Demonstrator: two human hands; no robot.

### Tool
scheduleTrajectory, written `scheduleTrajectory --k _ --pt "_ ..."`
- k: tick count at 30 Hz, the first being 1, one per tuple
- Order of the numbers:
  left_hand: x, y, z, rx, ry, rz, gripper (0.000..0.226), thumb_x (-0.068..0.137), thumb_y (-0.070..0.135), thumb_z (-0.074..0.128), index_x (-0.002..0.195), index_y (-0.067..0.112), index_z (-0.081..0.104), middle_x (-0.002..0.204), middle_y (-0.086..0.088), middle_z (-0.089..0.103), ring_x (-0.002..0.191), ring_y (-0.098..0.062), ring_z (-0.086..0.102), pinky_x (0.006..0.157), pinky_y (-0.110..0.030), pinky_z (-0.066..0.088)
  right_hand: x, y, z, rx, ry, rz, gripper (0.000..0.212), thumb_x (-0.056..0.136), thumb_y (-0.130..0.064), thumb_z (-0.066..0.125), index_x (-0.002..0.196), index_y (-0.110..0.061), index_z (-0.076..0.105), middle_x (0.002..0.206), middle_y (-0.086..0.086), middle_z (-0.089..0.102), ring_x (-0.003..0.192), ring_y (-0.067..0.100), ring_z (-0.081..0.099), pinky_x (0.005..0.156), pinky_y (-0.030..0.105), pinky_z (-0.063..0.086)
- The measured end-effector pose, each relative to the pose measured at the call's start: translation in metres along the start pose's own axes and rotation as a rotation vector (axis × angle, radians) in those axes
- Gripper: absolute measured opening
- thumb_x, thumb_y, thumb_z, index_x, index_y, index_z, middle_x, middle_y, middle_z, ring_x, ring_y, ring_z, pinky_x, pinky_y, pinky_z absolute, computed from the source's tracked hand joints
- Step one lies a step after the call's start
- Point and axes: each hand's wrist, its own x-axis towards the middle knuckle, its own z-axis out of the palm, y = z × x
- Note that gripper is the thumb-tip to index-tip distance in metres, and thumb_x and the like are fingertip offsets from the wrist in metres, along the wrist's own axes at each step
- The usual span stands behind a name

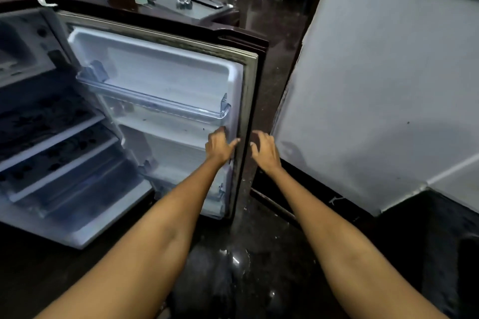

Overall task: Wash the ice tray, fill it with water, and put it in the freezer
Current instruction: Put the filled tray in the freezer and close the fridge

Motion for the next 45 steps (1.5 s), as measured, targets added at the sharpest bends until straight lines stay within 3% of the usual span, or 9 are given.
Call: scheduleTrajectory --k 7,19,26,30,33,35,38,41,45 --pt "0.024 0.015 0.015 -0.070 0.106 -0.242 0.030 0.096 0.019 0.052 0.098 -0.009 0.063 0.111 -0.029 0.064 0.105 -0.038 0.062 0.081 -0.040 0.047 0.001 0.013 0.000 0.081 0.010 0.046 0.037 0.090 -0.007 0.050 0.127 -0.001 0.050 0.121 0.023 0.057 0.118 0.036 0.047 0.100 0.037 0.035" --pt "-0.032 -0.019 0.002 -0.073 0.179 -0.127 0.021 0.096 0.014 0.051 0.095 -0.006 0.058 0.098 -0.028 0.065 0.092 -0.036 0.063 0.067 -0.030 0.035 -0.025 0.014 0.011 0.124 -0.045 0.103 0.036 0.094 -0.011 0.048 0.129 -0.003 0.047 0.125 0.021 0.055 0.121 0.035 0.045 0.100 0.038 0.037" --pt "-0.117 -0.083 -0.035 -0.100 0.290 -0.097 0.020 0.099 0.020 0.047 0.092 0.001 0.049 0.084 -0.016 0.055 0.074 -0.021 0.047 0.064 -0.028 0.031 -0.053 -0.029 0.040 0.158 -0.165 -0.036 0.045 0.094 -0.006 0.048 0.136 0.004 0.037 0.125 0.027 0.055 0.115 0.038 0.052 0.097 0.043 0.043" --pt "-0.164 -0.127 -0.059 -0.193 0.401 -0.171 0.013 0.100 0.012 0.043 0.087 0.008 0.043 0.081 -0.013 0.047 0.073 -0.019 0.043 0.065 -0.029 0.035 -0.082 -0.068 0.067 0.214 -0.148 -0.102 0.036 0.088 -0.014 0.058 0.118 -0.001 0.045 0.109 0.023 0.057 0.101 0.036 0.055 0.078 0.035 0.042" --pt "-0.187 -0.157 -0.085 -0.299 0.511 -0.220 0.020 0.098 -0.001 0.038 0.083 0.011 0.040 0.077 -0.011 0.042 0.069 -0.018 0.037 0.069 -0.014 0.037 -0.111 -0.095 0.090 0.202 -0.152 -0.218 0.029 0.086 -0.018 0.062 0.103 0.000 0.047 0.095 0.019 0.054 0.087 0.034 0.056 0.070 0.037 0.044" --pt "-0.197 -0.176 -0.104 -0.288 0.561 -0.356 0.022 0.096 -0.001 0.040 0.086 0.017 0.046 0.076 0.001 0.046 0.066 -0.009 0.041 0.076 -0.026 0.042 -0.129 -0.115 0.105 0.213 -0.167 -0.289 0.026 0.087 -0.022 0.061 0.095 -0.002 0.047 0.085 0.013 0.050 0.081 0.032 0.055 0.066 0.040 0.045" --pt "-0.214 -0.203 -0.121 -0.200 0.641 -0.404 0.026 0.090 -0.006 0.044 0.114 0.002 0.052 0.103 -0.009 0.059 0.093 -0.024 0.057 0.089 -0.042 0.047 -0.144 -0.150 0.123 0.231 -0.177 -0.402 0.023 0.088 -0.023 0.060 0.081 -0.005 0.046 0.073 0.004 0.044 0.074 0.027 0.051 0.064 0.043 0.047" --pt "-0.236 -0.224 -0.128 -0.167 0.693 -0.492 0.058 0.087 -0.006 0.050 0.142 0.003 0.033 0.138 -0.018 0.044 0.128 -0.034 0.043 0.105 -0.048 0.040 -0.148 -0.187 0.139 0.235 -0.213 -0.517 0.029 0.087 -0.023 0.063 0.070 -0.004 0.048 0.069 0.010 0.049 0.074 0.028 0.052 0.074 0.044 0.047" --pt "-0.261 -0.251 -0.143 -0.074 0.669 -0.596 0.074 0.084 -0.002 0.050 0.150 0.006 0.018 0.146 -0.017 0.033 0.136 -0.033 0.034 0.103 -0.046 0.042 -0.148 -0.234 0.167 0.239 -0.309 -0.541 0.035 0.080 -0.036 0.071 0.081 -0.004 0.057 0.082 0.010 0.058 0.083 0.024 0.054 0.072 0.034 0.046"
